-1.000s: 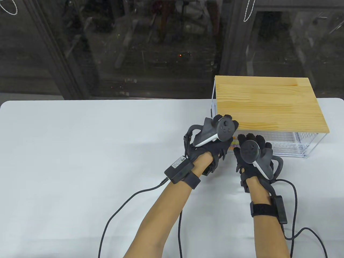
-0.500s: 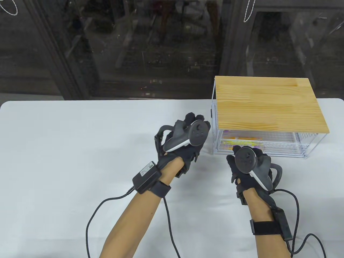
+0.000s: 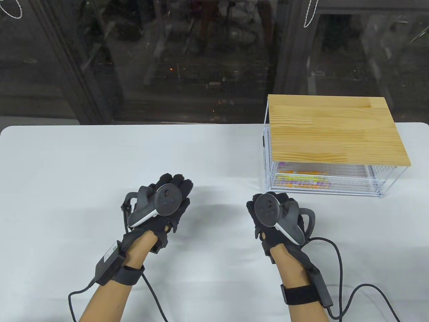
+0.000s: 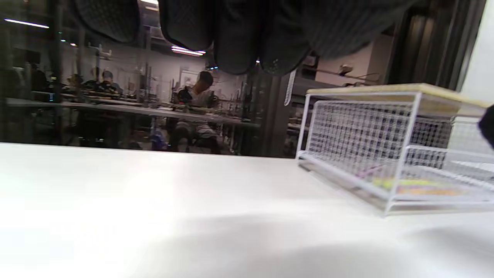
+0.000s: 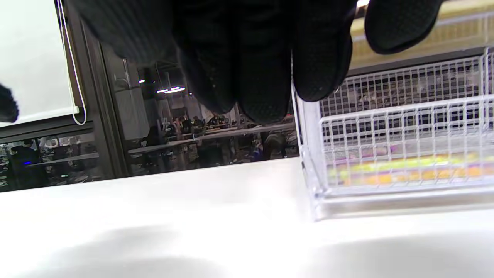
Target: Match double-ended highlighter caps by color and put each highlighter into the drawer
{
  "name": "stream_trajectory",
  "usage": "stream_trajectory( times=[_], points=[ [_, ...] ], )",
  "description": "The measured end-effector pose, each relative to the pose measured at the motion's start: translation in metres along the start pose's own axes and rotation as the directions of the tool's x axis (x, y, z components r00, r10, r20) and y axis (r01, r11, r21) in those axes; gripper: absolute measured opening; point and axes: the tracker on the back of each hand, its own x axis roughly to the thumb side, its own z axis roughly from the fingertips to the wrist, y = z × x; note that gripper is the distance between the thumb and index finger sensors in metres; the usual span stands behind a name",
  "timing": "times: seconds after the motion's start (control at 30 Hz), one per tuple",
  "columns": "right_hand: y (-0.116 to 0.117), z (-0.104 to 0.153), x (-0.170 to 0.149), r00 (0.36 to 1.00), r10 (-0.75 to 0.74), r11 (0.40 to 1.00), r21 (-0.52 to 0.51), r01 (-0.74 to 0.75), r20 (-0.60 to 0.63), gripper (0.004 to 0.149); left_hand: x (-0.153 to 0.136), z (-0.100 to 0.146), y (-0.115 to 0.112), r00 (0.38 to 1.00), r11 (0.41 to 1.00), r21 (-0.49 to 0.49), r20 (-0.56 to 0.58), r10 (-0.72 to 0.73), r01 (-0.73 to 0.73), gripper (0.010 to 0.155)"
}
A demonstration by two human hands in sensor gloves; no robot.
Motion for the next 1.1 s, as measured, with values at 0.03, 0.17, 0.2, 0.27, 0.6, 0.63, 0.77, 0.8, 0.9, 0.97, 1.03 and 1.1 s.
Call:
stream_trajectory(
  times=[0.03, 0.17, 0.2, 0.27, 0.6, 0.63, 0.77, 0.8, 0.9, 0.97, 1.03, 1.1],
  points=[
    [0.007, 0.000, 0.002, 1.000, -0.001, 1.000, 0.006, 0.001, 0.004, 0.048, -0.010, 0.005, -0.006, 1.000, 1.000, -0.002, -0.014, 0.017, -0.017, 0.061],
    [0.021, 0.000, 0.002, 1.000, 0.031, 0.999, 0.014, -0.031, 0.005, 0.048, -0.035, 0.020, -0.021, 0.996, 0.997, 0.012, -0.051, 0.078, -0.077, 0.061],
    [0.026, 0.001, 0.001, 0.999, 0.035, 0.999, 0.009, -0.035, 0.000, 0.048, -0.041, 0.023, -0.025, 0.993, 0.995, 0.033, -0.063, 0.096, -0.094, 0.061],
    [0.033, 0.002, -0.003, 0.999, 0.039, 0.999, -0.023, -0.039, -0.004, 0.049, -0.049, 0.024, -0.027, 0.989, 0.992, 0.030, -0.083, 0.123, -0.121, 0.061],
    [0.035, 0.011, -0.021, 1.000, 0.015, 0.998, -0.067, -0.013, 0.027, 0.049, -0.062, 0.033, -0.023, 0.980, 0.982, 0.097, -0.104, 0.172, -0.162, 0.061],
    [0.036, 0.011, -0.022, 1.000, 0.012, 0.999, -0.054, -0.011, 0.020, 0.049, -0.062, 0.033, -0.023, 0.979, 0.981, 0.101, -0.102, 0.176, -0.166, 0.060],
    [0.036, 0.014, -0.021, 0.999, 0.024, 0.998, -0.063, -0.022, 0.021, 0.050, -0.058, 0.033, -0.024, 0.980, 0.979, 0.105, -0.084, 0.182, -0.173, 0.060],
    [0.036, 0.014, -0.021, 1.000, 0.024, 0.998, -0.065, -0.023, 0.020, 0.051, -0.057, 0.033, -0.025, 0.981, 0.980, 0.104, -0.081, 0.178, -0.169, 0.060],
    [0.038, 0.015, -0.020, 1.000, 0.009, 0.998, -0.059, -0.007, 0.022, 0.051, -0.055, 0.034, -0.026, 0.981, 0.980, 0.101, -0.075, 0.182, -0.174, 0.060],
    [0.039, 0.016, -0.020, 1.000, 0.010, 0.999, -0.052, -0.008, 0.020, 0.051, -0.055, 0.035, -0.027, 0.980, 0.979, 0.099, -0.072, 0.185, -0.177, 0.060],
    [0.039, 0.017, -0.018, 1.000, 0.005, 0.999, -0.047, -0.004, 0.019, 0.051, -0.055, 0.036, -0.028, 0.980, 0.979, 0.099, -0.071, 0.187, -0.179, 0.060],
    [0.040, 0.018, -0.016, 1.000, 0.003, 0.999, -0.043, -0.002, 0.022, 0.050, -0.054, 0.036, -0.028, 0.980, 0.980, 0.093, -0.070, 0.186, -0.179, 0.060]
  ],
)
